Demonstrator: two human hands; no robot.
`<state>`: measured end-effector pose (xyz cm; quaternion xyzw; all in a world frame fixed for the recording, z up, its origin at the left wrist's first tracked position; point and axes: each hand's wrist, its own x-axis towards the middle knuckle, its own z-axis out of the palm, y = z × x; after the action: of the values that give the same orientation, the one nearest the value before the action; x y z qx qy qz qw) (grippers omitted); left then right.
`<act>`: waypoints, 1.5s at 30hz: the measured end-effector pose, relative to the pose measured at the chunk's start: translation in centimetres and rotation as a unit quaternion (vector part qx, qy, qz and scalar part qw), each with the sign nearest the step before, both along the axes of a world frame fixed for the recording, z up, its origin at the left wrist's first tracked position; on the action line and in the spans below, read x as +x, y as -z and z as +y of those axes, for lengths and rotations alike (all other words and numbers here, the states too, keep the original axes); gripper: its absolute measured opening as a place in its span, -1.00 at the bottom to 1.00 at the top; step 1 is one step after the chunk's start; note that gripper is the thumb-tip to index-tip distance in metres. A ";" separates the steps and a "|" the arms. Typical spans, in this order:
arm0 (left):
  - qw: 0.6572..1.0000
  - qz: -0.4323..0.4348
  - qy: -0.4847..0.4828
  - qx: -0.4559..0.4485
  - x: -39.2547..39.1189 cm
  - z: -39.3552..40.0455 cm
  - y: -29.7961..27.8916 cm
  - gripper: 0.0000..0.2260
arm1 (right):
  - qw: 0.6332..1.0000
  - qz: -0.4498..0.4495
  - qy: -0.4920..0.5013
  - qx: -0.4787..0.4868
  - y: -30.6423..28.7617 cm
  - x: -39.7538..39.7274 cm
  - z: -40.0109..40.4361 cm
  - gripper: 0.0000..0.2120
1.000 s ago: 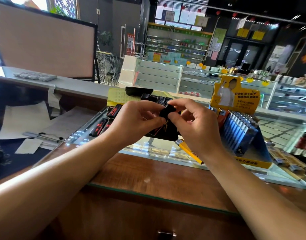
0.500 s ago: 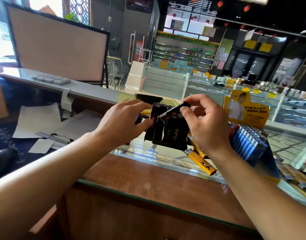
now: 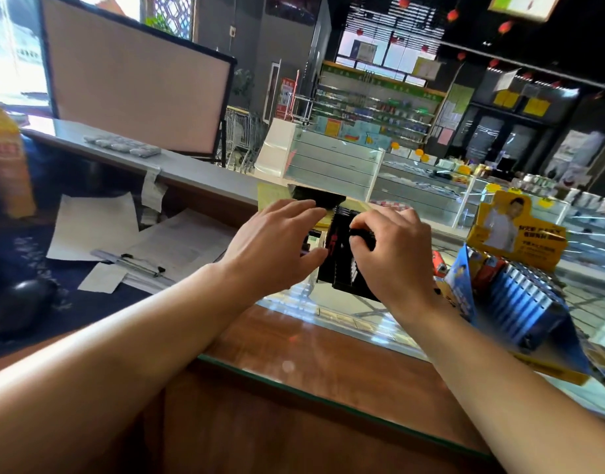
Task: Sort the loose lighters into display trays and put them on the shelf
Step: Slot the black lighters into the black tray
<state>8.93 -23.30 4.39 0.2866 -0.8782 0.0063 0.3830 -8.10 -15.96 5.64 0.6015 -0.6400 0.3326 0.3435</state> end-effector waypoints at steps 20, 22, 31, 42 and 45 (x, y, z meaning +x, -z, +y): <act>0.999 0.015 0.012 0.040 0.3 -0.1 0.0 -0.50 | 0.988 0.037 0.143 0.039 0.5 0.0 -1.5 -0.78; 0.999 0.014 0.009 0.045 0.3 -0.1 0.0 -0.50 | 0.981 0.007 0.155 0.119 0.1 -0.3 -1.1 -0.63; 0.998 0.001 -0.004 0.060 0.5 -0.1 -0.1 -0.49 | 0.966 0.001 0.169 0.197 -0.7 -0.5 -0.8 -0.52; 0.995 -0.040 -0.038 0.084 1.7 -0.2 -0.5 -0.54 | 0.976 0.049 0.100 0.186 -1.6 -0.6 0.6 -0.42; 0.993 -0.064 -0.046 0.086 3.1 0.2 -0.3 -0.51 | 0.985 0.072 0.035 0.151 -1.2 -0.3 2.0 -0.41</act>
<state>12.01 -23.14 4.65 0.3574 -0.8842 -0.0334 0.2989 -8.42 -13.97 6.83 0.6461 -0.6771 0.1761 0.3051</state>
